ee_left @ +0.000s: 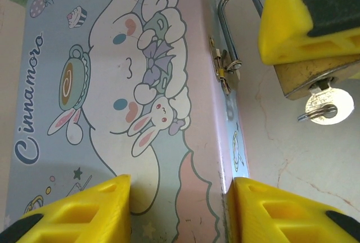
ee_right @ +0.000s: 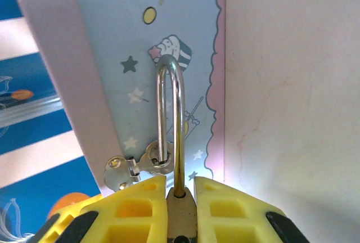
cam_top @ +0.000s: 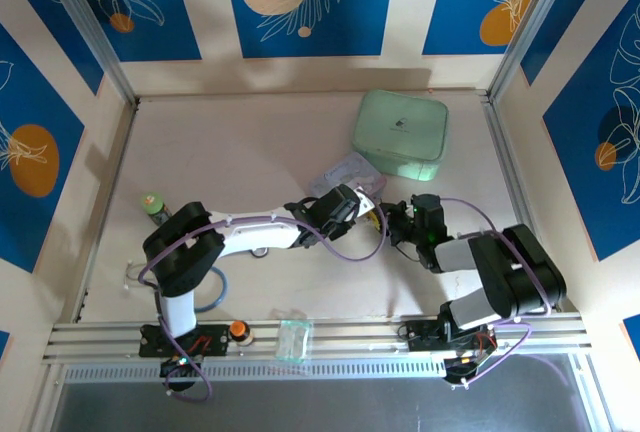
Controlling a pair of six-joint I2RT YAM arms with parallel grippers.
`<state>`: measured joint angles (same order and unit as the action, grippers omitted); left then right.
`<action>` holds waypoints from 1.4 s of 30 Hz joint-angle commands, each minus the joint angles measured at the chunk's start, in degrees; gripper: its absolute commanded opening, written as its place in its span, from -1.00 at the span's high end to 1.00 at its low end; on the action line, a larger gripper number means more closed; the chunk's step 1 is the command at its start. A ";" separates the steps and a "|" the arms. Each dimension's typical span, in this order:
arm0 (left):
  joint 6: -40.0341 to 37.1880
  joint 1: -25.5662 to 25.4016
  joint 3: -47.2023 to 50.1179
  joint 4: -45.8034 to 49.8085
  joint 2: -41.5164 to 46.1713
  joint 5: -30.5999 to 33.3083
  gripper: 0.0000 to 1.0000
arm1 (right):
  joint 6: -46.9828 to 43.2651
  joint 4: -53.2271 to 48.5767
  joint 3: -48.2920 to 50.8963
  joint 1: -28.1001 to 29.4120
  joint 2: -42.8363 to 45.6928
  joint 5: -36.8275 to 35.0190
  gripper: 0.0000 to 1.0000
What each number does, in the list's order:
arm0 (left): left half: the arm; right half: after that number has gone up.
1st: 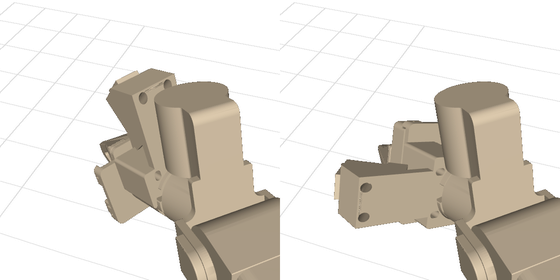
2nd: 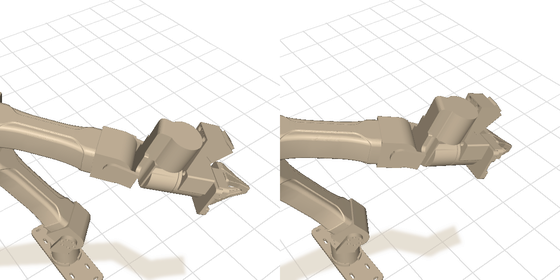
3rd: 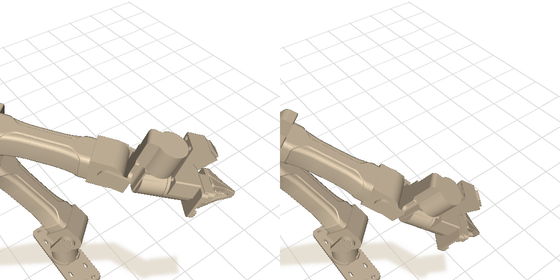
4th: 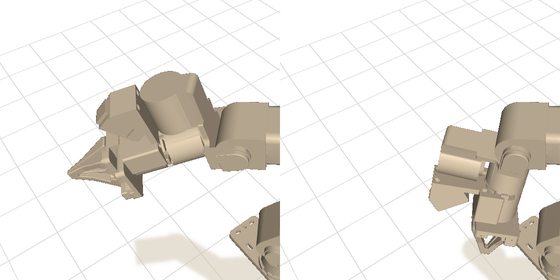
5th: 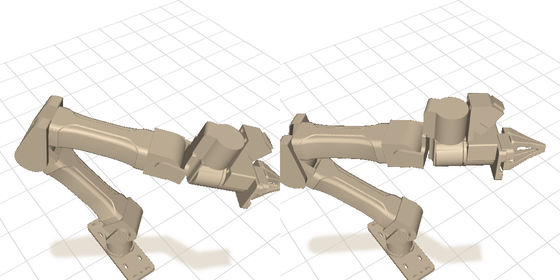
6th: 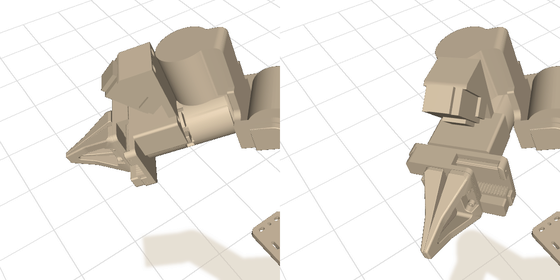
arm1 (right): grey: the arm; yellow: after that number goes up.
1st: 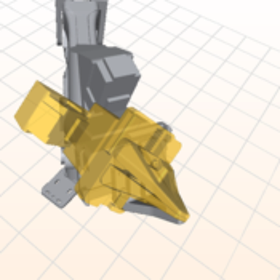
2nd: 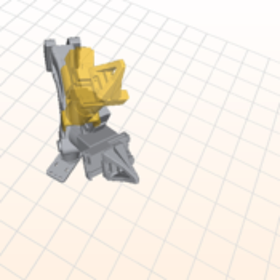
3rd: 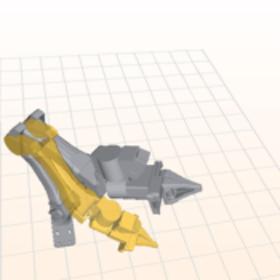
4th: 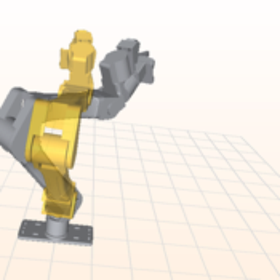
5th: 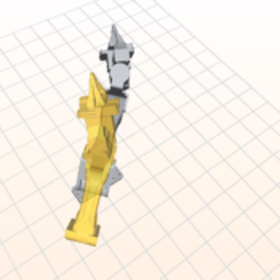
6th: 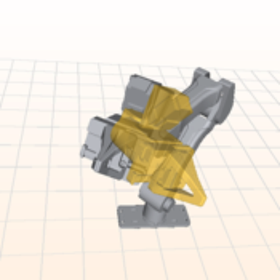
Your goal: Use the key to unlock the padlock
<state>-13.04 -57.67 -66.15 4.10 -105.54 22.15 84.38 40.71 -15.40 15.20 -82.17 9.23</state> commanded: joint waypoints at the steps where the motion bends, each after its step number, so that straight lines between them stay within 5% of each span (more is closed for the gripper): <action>1: 0.51 0.79 3.48 14.56 -2.25 1.91 0.11 | -5.91 -14.79 -2.81 -2.89 4.25 -10.52 1.00; 4: 0.62 0.95 3.57 14.54 -1.50 2.43 0.17 | -10.42 -21.84 -4.02 -4.07 5.88 -11.52 1.00; 11: 2.07 1.06 3.41 14.54 -0.72 -0.20 0.18 | -6.73 -14.66 -0.61 -4.54 -0.12 -10.69 1.00; 16: 2.72 0.98 3.66 14.46 -1.03 -0.61 0.18 | 2.09 -2.80 3.55 -1.32 -2.62 -16.17 1.00; 33: 0.30 -0.07 3.41 15.08 -2.74 -1.25 0.20 | 13.13 7.14 3.09 3.17 -5.25 -35.04 1.00; 38: 0.19 0.18 3.95 14.43 -2.90 -0.96 0.21 | 12.33 5.33 0.27 2.84 -5.89 -33.87 1.00; 42: 0.71 1.32 4.26 14.49 -3.26 -0.40 0.35 | 7.63 -0.40 -0.60 -2.28 -5.38 -25.97 1.00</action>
<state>-12.82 -58.26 -66.04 3.49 -105.41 21.17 94.54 45.69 -14.79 16.12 -87.77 -14.11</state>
